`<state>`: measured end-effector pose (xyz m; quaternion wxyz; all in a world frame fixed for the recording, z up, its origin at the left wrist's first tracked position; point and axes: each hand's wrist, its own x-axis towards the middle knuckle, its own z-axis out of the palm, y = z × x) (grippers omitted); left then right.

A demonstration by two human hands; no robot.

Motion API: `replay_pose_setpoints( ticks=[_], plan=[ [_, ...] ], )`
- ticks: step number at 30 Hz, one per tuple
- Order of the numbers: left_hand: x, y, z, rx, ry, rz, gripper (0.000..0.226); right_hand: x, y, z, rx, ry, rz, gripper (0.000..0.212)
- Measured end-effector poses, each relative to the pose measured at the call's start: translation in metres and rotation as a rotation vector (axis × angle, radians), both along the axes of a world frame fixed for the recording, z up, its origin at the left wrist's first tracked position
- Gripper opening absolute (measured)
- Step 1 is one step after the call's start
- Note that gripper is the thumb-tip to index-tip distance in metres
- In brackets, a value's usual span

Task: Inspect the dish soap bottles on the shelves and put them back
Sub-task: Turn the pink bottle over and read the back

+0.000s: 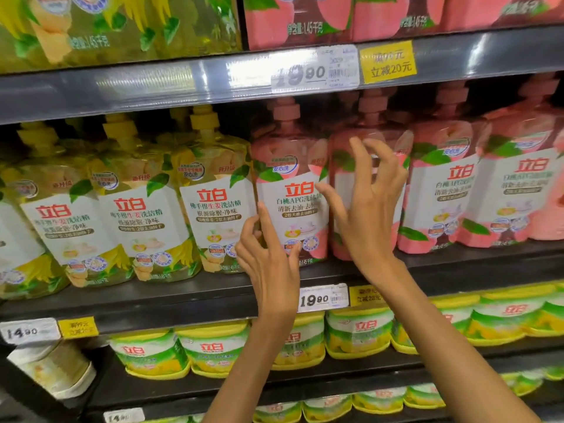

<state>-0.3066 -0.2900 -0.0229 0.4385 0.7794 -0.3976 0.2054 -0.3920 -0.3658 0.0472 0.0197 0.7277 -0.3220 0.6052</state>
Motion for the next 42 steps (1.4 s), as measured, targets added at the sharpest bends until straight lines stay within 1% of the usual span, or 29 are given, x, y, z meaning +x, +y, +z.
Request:
replay_pose_setpoints(
  ticks=[2,3,5,7,10,12,14,16,18,20,22,23,26,28,29,31,34,36,38,40,41,42],
  plan=[
    [-0.011,0.0,0.0,-0.077,-0.028,-0.045,0.085,-0.021,-0.011,0.008,-0.033,-0.057,-0.047,0.066],
    [-0.017,-0.002,0.0,-0.11,-0.041,-0.087,0.08,-0.031,-0.018,0.014,-0.031,-0.047,-0.075,0.067],
    [-0.033,-0.009,-0.001,-0.14,-0.048,-0.2,0.069,-0.046,-0.037,0.026,0.008,0.05,-0.137,0.068],
    [-0.049,-0.017,-0.002,-0.126,-0.039,-0.319,0.063,-0.054,-0.055,0.038,0.069,0.194,-0.187,0.072],
    [-0.065,-0.032,-0.007,-0.04,-0.037,-0.398,0.071,-0.057,-0.068,0.052,0.132,0.388,-0.155,0.074],
    [-0.073,-0.042,-0.009,-0.03,0.054,-0.407,0.079,-0.058,-0.073,0.054,0.121,0.439,-0.112,0.075],
    [-0.081,-0.048,-0.008,-0.073,0.105,-0.381,0.081,-0.061,-0.079,0.053,0.113,0.4,-0.062,0.078],
    [-0.086,-0.051,-0.008,-0.187,0.177,-0.36,0.078,-0.066,-0.081,0.053,0.106,0.349,0.015,0.075],
    [-0.086,-0.051,-0.007,-0.322,0.29,-0.38,0.073,-0.071,-0.078,0.053,0.075,0.314,0.11,0.074],
    [-0.085,-0.052,-0.002,-0.39,0.388,-0.38,0.071,-0.077,-0.074,0.052,0.054,0.282,0.253,0.078],
    [-0.084,-0.057,0.001,-0.383,0.439,-0.329,0.071,-0.081,-0.074,0.052,0.12,0.225,0.422,0.077],
    [-0.084,-0.059,0.002,-0.365,0.451,-0.297,0.07,-0.083,-0.075,0.053,0.164,0.226,0.472,0.075],
    [-0.088,-0.063,0.005,-0.357,0.478,-0.246,0.063,-0.084,-0.079,0.052,0.299,0.28,0.539,0.062],
    [-0.087,-0.063,0.008,-0.365,0.488,-0.217,0.056,-0.082,-0.076,0.049,0.311,0.189,0.566,0.058],
    [-0.087,-0.061,0.01,-0.376,0.495,-0.222,0.053,-0.082,-0.072,0.048,0.29,0.132,0.571,0.059],
    [-0.085,-0.054,0.013,-0.423,0.505,-0.252,0.049,-0.081,-0.063,0.046,0.308,0.016,0.606,0.068],
    [-0.088,-0.039,0.01,-0.488,0.515,-0.321,0.051,-0.083,-0.054,0.045,0.478,-0.179,0.689,0.07],
    [-0.095,-0.027,0.007,-0.524,0.56,-0.388,0.052,-0.087,-0.048,0.042,0.553,-0.256,0.715,0.069],
    [-0.102,-0.017,0.008,-0.518,0.635,-0.461,0.055,-0.092,-0.045,0.042,0.603,-0.292,0.752,0.062],
    [-0.11,-0.009,0.006,-0.406,0.773,-0.556,0.066,-0.096,-0.043,0.04,0.695,-0.297,0.819,0.058],
    [-0.114,-0.005,0.004,-0.381,0.835,-0.602,0.067,-0.098,-0.041,0.038,0.741,-0.287,0.85,0.059],
    [-0.119,-0.001,0.002,-0.381,0.883,-0.634,0.063,-0.1,-0.04,0.036,0.775,-0.274,0.858,0.061]
  ],
)
